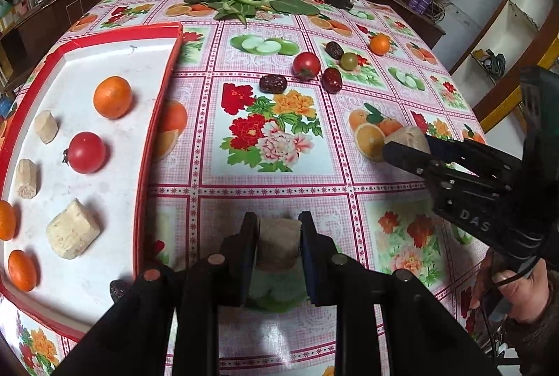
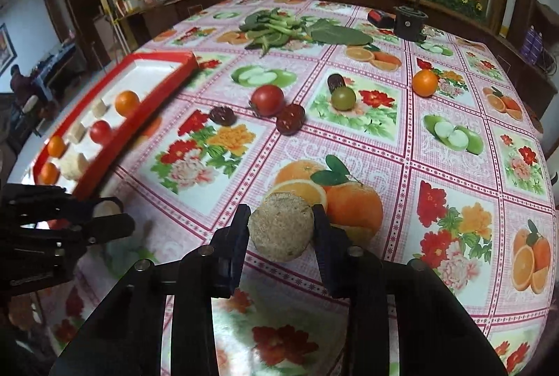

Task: Organize fruits
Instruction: 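Lift and carry both root chunks over the white tray with both grippers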

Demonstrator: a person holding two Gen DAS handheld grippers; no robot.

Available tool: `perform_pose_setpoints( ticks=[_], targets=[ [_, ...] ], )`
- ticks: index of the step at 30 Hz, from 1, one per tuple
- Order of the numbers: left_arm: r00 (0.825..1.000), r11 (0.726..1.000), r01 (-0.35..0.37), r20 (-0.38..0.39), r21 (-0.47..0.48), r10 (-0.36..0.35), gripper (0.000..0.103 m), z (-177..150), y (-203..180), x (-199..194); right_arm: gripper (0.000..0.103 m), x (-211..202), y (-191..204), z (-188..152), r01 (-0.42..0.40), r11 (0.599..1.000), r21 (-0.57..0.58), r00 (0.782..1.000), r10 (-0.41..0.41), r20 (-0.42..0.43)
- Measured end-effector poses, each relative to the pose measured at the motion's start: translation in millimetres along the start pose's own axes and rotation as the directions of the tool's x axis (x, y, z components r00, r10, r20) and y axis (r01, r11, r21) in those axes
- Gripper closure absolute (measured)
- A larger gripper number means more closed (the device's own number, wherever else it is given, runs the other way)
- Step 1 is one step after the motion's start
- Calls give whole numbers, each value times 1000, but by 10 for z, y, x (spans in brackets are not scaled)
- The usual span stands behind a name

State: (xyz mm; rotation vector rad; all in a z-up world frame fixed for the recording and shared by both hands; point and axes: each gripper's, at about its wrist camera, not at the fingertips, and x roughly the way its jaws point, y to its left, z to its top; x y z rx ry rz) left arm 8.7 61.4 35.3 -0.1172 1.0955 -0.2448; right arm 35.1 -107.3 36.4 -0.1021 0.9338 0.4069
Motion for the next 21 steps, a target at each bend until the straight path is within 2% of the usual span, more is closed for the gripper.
perform_pose_setpoints(
  ticks=[11,21],
  targets=[
    [999,999,-4,43,-41,6,76,94,163,-174,69,-100,287,280,-50,998,-30,998,51,33],
    [995,991,-61,76,-115,70,76,181,643,-375,69,44,830,688,-127,986,-105,990,132,41]
  ],
)
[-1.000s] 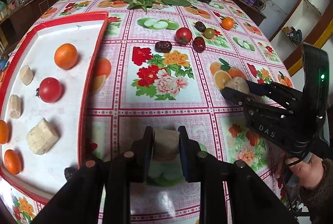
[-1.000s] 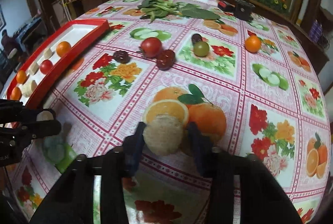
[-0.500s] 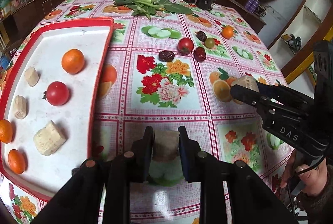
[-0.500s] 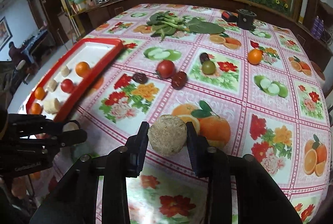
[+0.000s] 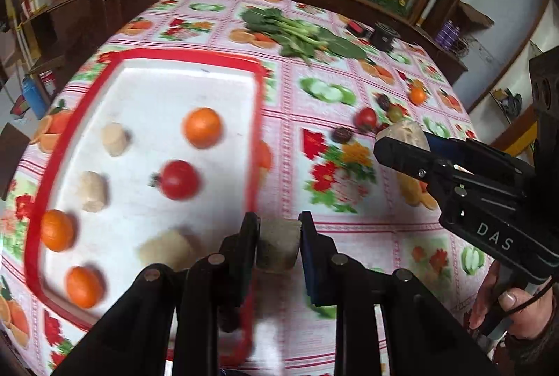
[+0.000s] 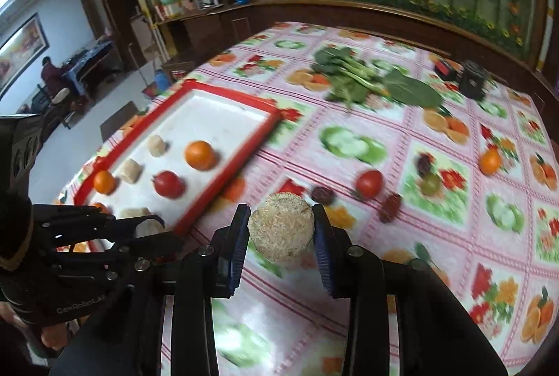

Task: Organize fruits
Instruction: 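Lift and carry both root chunks over the white tray with both grippers, then lower the root chunks into the tray and open both grippers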

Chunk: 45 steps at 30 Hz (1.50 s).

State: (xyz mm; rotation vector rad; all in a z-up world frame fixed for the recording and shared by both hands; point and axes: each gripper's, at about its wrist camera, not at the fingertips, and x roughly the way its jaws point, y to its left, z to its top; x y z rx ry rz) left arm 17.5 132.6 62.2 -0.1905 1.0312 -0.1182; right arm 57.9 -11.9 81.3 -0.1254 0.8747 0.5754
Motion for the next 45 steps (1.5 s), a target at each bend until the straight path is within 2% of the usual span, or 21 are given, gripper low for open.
perform_pose_setpoints(
  ticks=[14,23,29,31,35,41,45],
  targets=[
    [990,983,-133,28,-128,137,76,270,952,-95,69,565,697,504,-120,989,-87,993,118,-27],
    [984,965,-176,-3,-195,179,76,310,1401,27,69,953,1105,572,-176,973,-148,983,166,-79],
    [984,966,-175,-6,-189,177,76,314,1463,108,69,1133,1169,531,-186,970,-157,978,168,-123],
    [984,967,-175,-7,-183,177,76,341,1448,141,64,1166,1172,513,-183,970,-160,977,162,-138],
    [984,970,-176,-19,-168,175,76,359,1383,203,62,1190,1140,475,-168,973,-156,978,145,-151],
    [984,968,-178,-40,-178,173,72,313,1350,253,53,1152,1062,468,-136,979,-154,983,114,-143],
    [980,964,-201,-43,-176,196,67,293,1327,224,40,1110,1008,453,-108,984,-142,987,89,-137]
  ],
)
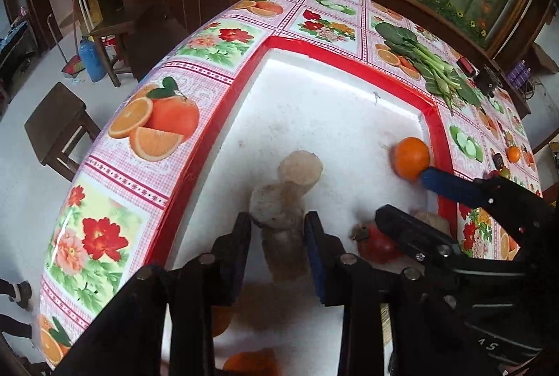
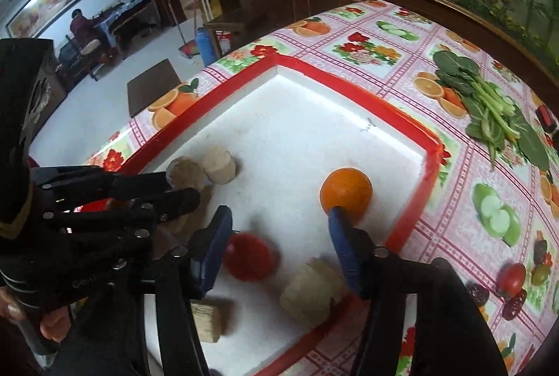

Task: Organize fruits
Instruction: 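Lower the root chunks into the tray and open both grippers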

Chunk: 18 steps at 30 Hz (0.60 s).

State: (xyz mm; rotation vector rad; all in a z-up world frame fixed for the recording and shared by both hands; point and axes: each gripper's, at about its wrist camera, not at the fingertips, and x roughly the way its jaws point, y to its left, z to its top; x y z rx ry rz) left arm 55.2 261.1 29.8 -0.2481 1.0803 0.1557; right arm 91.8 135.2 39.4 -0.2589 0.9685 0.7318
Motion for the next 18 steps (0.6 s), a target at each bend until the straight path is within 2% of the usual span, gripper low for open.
perform_pose_setpoints(
  ticks=[2,5,9,14,18],
  targets=[
    [1000,1000,-9,7,2,9,63,-10,-4,-26,33,-28,-32,-18,6,1000,19,1000,-6,0],
    [999,1000,-29,22,2,29,56,-41,-18,-88,31,-88,-41,-46,13,1000,25,1000,-13,6],
    [998,999,-42,44,2,41,53,-90,-54,-185,29,-182,-30,-84,24,999,32,1000,-24,16],
    [997,999,-54,64,1,54,45,-152,-111,-287,19,-326,-56,-170,38,998,53,999,-40,29],
    [995,998,-63,78,5,62,45,-226,-199,-378,13,-432,-80,-237,70,996,62,997,-71,22]
  ],
)
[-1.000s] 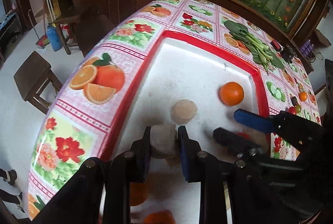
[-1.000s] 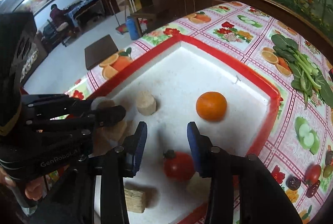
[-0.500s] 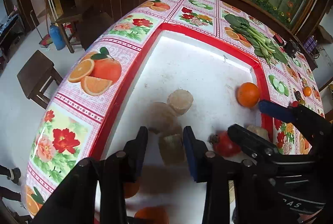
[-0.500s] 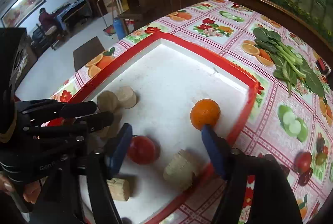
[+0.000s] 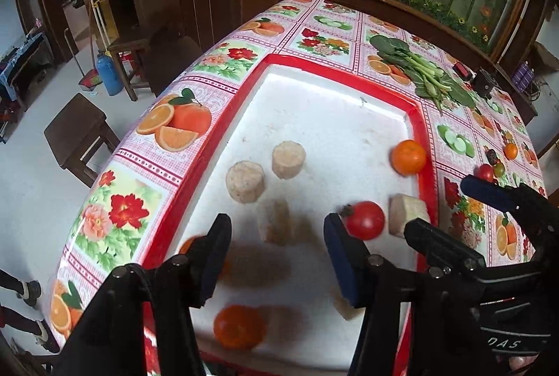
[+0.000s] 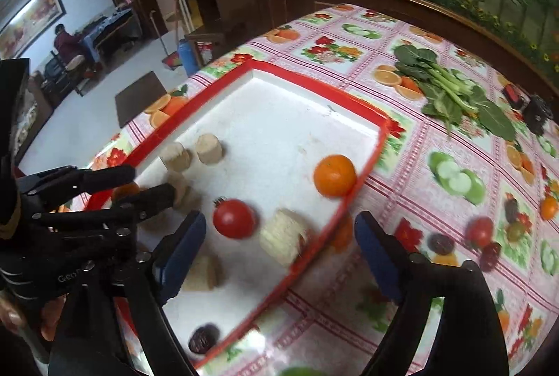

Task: Organize fruits
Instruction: 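Lower the root chunks into the tray and open both grippers, then move both grippers away from the tray back to the fruit pile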

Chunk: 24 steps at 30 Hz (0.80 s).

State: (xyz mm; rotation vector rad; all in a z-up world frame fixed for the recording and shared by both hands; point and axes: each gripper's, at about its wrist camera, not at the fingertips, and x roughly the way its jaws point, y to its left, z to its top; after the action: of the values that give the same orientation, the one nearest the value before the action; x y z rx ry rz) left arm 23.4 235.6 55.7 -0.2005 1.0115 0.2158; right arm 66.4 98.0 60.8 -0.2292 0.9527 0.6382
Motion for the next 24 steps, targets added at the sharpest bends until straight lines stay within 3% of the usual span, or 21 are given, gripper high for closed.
perform_pose_setpoints(
  ticks=[6,15,21,24],
  targets=[
    [1000,1000,6,17,27,-6,43,-121,-204,-150,2,-179,-85,-195,122,992,-8,992,-122,-2],
    [999,994,44,27,101,-47,36,-261,-699,-313,1,-519,-592,-677,182,981,67,983,-183,3],
    [998,983,67,-7,172,-67,35,-336,-1168,-269,1,-714,-1003,-959,332,939,89,943,-330,-37],
    [996,976,86,-26,202,-82,35,-361,-1410,-228,1,-814,-1213,-1102,356,927,120,935,-352,-49]
  ],
)
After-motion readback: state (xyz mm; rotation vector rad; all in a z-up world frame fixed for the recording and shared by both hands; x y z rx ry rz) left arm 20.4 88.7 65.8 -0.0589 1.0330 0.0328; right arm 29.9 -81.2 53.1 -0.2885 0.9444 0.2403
